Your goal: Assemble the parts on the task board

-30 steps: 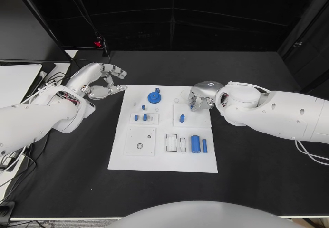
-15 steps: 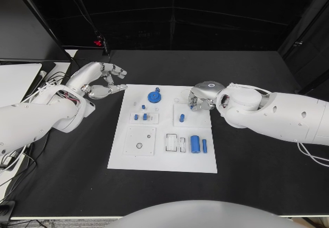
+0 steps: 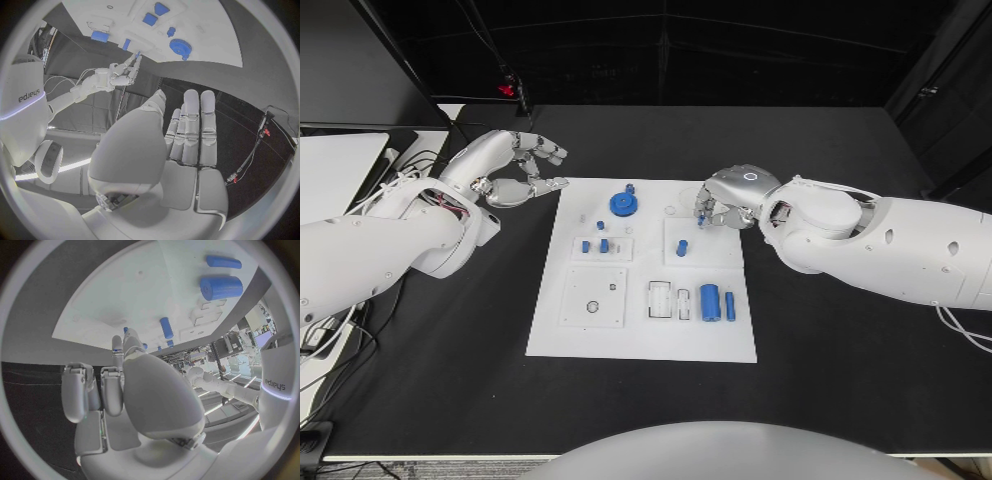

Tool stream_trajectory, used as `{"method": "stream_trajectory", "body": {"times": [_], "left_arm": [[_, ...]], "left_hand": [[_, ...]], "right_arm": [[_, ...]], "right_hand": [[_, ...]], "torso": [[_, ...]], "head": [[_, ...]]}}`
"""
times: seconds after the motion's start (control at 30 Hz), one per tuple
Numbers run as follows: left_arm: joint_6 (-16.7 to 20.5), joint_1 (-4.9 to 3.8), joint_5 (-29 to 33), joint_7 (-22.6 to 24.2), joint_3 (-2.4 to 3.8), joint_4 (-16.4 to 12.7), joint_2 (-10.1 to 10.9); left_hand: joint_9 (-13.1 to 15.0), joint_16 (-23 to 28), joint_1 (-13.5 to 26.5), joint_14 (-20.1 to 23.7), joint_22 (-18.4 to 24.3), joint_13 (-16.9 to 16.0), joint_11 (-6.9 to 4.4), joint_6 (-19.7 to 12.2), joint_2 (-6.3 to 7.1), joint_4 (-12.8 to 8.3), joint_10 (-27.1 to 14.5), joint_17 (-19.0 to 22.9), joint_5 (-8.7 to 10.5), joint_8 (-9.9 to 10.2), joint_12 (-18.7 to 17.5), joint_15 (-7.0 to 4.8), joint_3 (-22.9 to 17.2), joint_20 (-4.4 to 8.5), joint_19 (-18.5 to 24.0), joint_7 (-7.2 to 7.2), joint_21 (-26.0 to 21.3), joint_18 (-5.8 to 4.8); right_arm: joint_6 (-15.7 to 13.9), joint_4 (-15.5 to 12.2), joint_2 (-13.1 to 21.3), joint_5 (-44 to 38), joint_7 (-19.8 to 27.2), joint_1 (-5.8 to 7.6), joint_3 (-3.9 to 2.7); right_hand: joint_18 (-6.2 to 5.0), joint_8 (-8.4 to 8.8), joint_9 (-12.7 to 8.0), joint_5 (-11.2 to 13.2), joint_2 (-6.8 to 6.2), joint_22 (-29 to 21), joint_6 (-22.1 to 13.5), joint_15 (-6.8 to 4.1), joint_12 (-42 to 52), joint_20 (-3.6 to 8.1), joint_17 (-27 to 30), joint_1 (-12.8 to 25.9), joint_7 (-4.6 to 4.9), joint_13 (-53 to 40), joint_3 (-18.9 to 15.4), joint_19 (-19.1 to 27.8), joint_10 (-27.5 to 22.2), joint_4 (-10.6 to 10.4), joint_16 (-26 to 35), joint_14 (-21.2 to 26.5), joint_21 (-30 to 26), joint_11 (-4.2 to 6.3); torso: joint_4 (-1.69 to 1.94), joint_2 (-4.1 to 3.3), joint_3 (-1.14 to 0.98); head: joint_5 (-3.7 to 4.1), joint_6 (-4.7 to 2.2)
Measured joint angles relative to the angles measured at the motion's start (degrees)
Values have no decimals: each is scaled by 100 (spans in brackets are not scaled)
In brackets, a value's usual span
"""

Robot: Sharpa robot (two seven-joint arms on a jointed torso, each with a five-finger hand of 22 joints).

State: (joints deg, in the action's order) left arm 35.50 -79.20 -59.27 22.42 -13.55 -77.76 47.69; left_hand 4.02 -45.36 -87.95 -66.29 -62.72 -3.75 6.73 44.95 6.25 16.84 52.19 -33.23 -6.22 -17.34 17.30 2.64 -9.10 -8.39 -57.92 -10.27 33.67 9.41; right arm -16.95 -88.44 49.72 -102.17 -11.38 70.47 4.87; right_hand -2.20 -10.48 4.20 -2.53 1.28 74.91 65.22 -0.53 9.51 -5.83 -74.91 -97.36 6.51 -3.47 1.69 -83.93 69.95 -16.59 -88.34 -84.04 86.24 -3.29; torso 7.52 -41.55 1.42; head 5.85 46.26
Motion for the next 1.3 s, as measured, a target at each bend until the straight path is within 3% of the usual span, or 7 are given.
{"method": "stream_trajectory", "body": {"times": [0.5,0.73,0.87,0.97,1.3], "left_arm": [[-23,2,1,0,0,33,-23],[-24,2,1,0,0,27,-40],[-25,2,2,0,0,28,-62],[-26,2,2,1,0,41,-67],[-29,2,3,1,0,52,-85]], "left_hand": [[0,0,-16,0,6,-1,0,0,-15,0,0,5,0,0,22,0,0,0,0,0,0,0],[1,0,-14,0,5,-1,0,0,-17,0,0,5,0,0,22,0,0,0,0,0,-20,0],[1,0,5,0,5,-1,0,0,-36,0,0,4,0,0,22,0,0,0,0,0,-20,-1],[1,0,5,0,5,-1,0,0,-36,0,0,4,0,0,22,0,0,0,0,0,-20,-1],[-5,0,5,0,5,-1,0,0,-36,0,0,10,-21,0,22,0,0,0,0,0,-20,-1]], "right_arm": [[-739,-727,282,11,279,63,-52],[-1072,-790,-48,168,596,74,-58],[-1139,-782,-287,241,757,75,-60],[-1136,-777,-473,281,837,76,-62],[-880,-592,-1080,348,944,76,-61]], "right_hand": [[1,59,-8,4,-7,0,19,0,-121,0,0,-5,-20,0,88,0,53,-9,0,0,24,15],[0,98,-20,13,-5,0,21,0,-220,0,0,-4,-18,-1,176,0,80,0,0,0,24,0],[0,108,-20,-10,2,0,21,0,-260,-1,0,4,-17,-1,188,0,100,10,0,0,24,-20],[0,121,-20,-11,2,0,21,0,-266,-1,0,4,-17,-1,224,0,100,1,0,0,24,-20],[1,174,-19,-11,16,0,19,1,-337,-1,0,19,-15,-1,273,0,100,3,0,0,24,-20]], "torso": [[0,5,5],[4,-7,8],[7,-6,8],[-5,-4,13],[-18,2,16]], "head": [[-85,12],[-131,7],[-241,57],[-321,76],[-464,159]]}}
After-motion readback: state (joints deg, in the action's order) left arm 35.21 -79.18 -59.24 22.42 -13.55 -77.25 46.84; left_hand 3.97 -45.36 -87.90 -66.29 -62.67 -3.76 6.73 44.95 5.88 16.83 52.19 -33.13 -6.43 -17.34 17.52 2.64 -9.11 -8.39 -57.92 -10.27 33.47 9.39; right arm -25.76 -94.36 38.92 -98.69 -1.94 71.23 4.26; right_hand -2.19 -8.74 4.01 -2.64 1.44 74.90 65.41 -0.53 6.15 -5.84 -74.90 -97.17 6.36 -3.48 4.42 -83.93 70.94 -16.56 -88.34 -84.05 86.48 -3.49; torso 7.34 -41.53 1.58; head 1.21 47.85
